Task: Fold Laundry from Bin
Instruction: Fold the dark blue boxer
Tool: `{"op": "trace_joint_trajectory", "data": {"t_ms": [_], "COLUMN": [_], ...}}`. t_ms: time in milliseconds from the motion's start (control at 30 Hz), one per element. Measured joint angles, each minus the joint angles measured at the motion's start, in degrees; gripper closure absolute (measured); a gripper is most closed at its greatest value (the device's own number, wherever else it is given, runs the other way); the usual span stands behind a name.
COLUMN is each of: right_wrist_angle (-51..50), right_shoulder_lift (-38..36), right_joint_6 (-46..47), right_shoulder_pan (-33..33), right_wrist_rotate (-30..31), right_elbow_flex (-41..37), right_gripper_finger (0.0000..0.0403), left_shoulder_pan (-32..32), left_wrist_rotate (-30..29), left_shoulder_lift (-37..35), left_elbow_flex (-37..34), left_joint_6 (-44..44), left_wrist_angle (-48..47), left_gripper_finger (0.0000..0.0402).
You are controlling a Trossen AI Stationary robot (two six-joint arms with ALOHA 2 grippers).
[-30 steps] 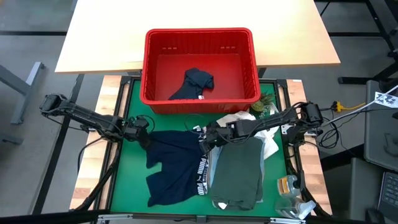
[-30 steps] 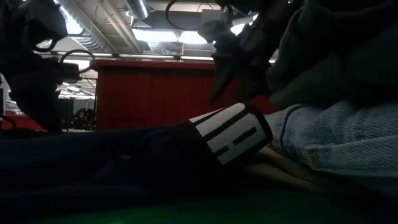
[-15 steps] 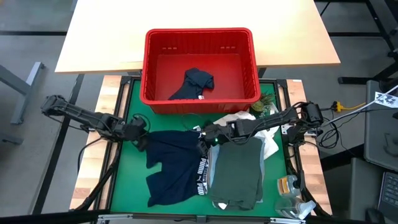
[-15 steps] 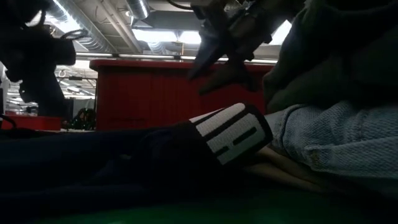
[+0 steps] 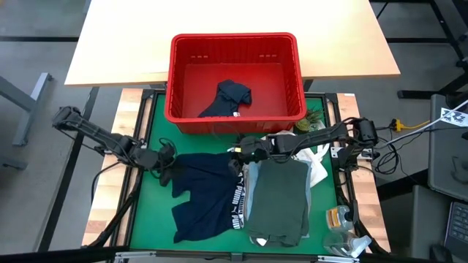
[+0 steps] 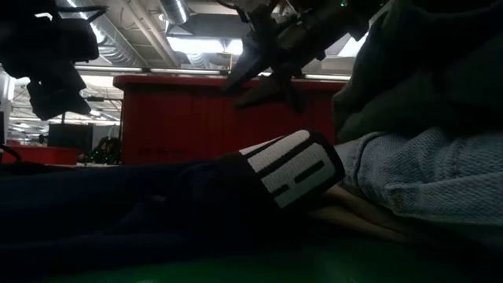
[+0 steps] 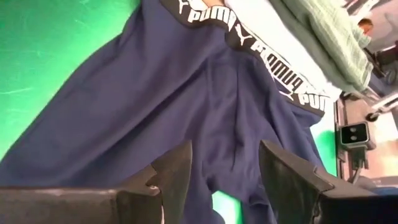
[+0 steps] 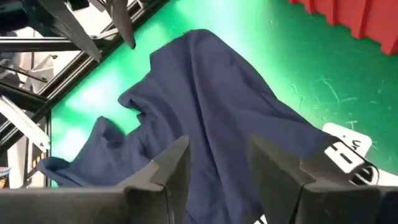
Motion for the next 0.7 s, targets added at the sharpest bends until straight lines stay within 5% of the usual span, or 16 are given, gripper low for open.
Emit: {"op": "trace_joint_trajectory", "data": {"t_ms": [700], "right_wrist_angle": [-2.9], "right_shoulder_lift": [11.4], "right_joint_6": [-1.6], "right_shoulder_pan": [-2.6], "right_wrist_rotate": [1.9], "right_elbow_flex": [0.3], "right_gripper_finger": [0.0244], "left_shoulder_pan": [-9.4], "left_wrist_rotate": [-1.9], "left_shoulder_lift": [22.3], "left_elbow_flex": [0.0], "left_joint_6": [-7.9], "left_wrist_angle": [12.0], "left_gripper_finger": [0.0221]}}
